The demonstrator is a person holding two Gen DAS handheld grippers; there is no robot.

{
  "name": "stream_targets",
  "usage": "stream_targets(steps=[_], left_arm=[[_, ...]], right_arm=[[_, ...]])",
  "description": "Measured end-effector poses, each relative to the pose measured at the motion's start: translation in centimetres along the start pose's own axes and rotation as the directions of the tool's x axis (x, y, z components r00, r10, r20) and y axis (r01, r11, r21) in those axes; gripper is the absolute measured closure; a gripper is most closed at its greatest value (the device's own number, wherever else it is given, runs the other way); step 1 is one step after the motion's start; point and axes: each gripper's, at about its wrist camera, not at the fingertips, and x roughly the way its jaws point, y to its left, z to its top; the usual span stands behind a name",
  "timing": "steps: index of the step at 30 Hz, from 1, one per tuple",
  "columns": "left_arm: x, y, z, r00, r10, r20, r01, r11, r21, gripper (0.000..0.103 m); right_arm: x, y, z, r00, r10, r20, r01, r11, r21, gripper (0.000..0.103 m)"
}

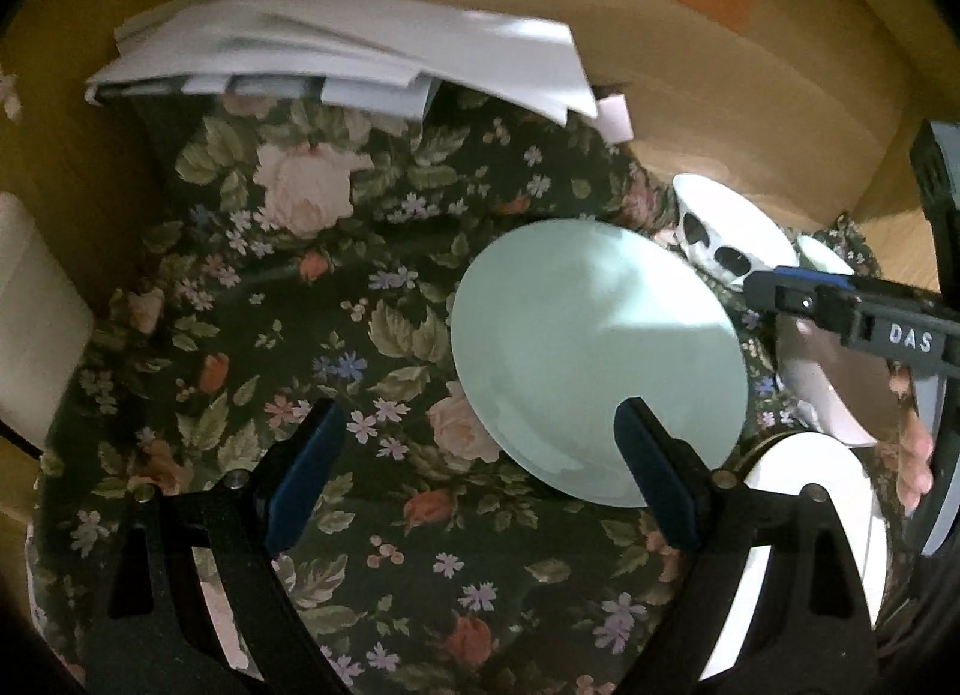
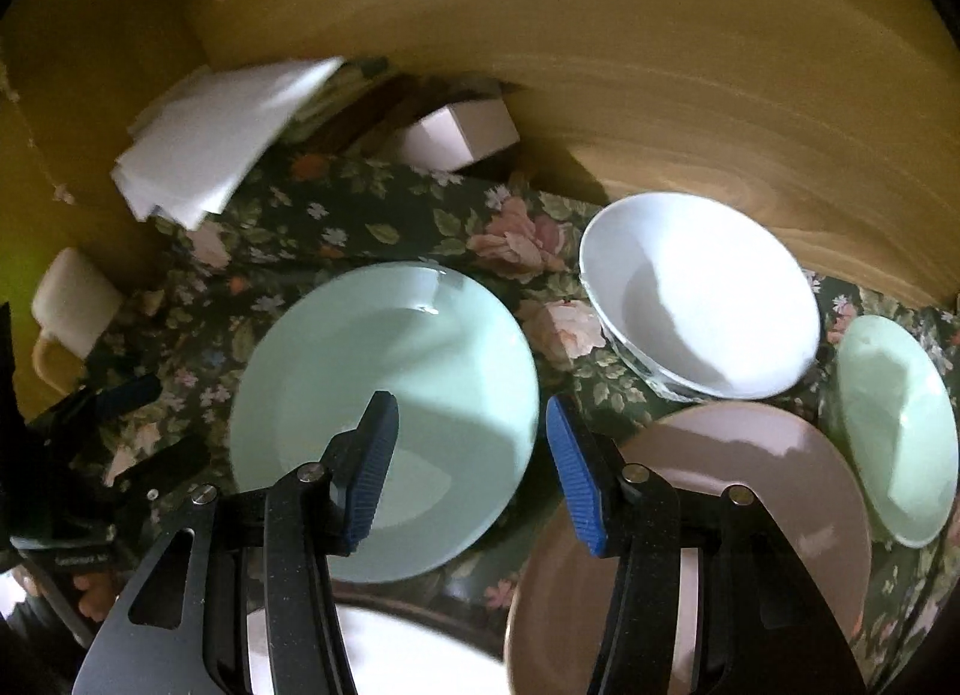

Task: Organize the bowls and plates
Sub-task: 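Grasp the mint green plate rim with the left gripper while the right gripper grips its rim too, then lift the mint green plate with both grippers and carry it over the white plate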

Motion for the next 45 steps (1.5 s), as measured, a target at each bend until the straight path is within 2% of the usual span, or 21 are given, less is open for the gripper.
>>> stream_targets(steps=[6,8,12,15,21,26,31,39,45], left_arm=[[1.2,0.1,0.1,0.999,0.003,-0.034,-0.003,1.0,0.009,0.011],[1.6,0.0,0.1,0.999,-0.002,-0.038,0.002,1.0,0.018,0.015],[2.7,-0.1,0.2,0.997,-0.019,-0.08,0.021,1.0,0.02,0.034],[3.1,0.0,0.1,0.995,-0.027,-0.095,0.028,0.999,0.017,0.045],[4.1,0.3,0.1,0.99,-0.069,-0.12,0.071,0.997,0.015,0.06],[4.9,-0.3,0.4,0.988,-0.091,-0.121,0.095,0.995,0.031,0.064],[5.0,-0.4,0.4,0.987,-0.102,-0.124,0.106,0.994,0.033,0.067],[4.2,1.1,-0.3,0.991,-0.072,-0.112,0.075,0.997,0.021,0.067],[4.1,1.1,-0.7,0.993,-0.044,-0.109,0.05,0.997,0.058,0.067]], right_arm=[[2.2,-0.6,0.9,0.997,0.003,-0.073,-0.003,1.0,0.0,0.055],[2.7,-0.8,1.1,0.996,-0.009,-0.087,0.009,1.0,-0.004,0.055],[3.3,-1.3,1.8,0.994,-0.008,-0.113,0.01,1.0,0.012,0.056],[4.1,-1.7,2.3,0.989,-0.017,-0.146,0.02,1.0,0.018,0.061],[5.6,-1.7,2.6,0.977,-0.058,-0.207,0.057,0.998,-0.011,0.063],[6.4,-0.9,2.5,0.966,-0.073,-0.25,0.059,0.996,-0.061,0.063],[6.3,0.6,2.0,0.965,-0.062,-0.253,0.04,0.995,-0.092,0.064],[5.0,3.2,0.0,0.972,-0.01,-0.236,-0.015,0.995,-0.103,0.066],[5.3,4.9,-0.9,0.973,-0.055,-0.224,0.025,0.991,-0.134,0.064]])
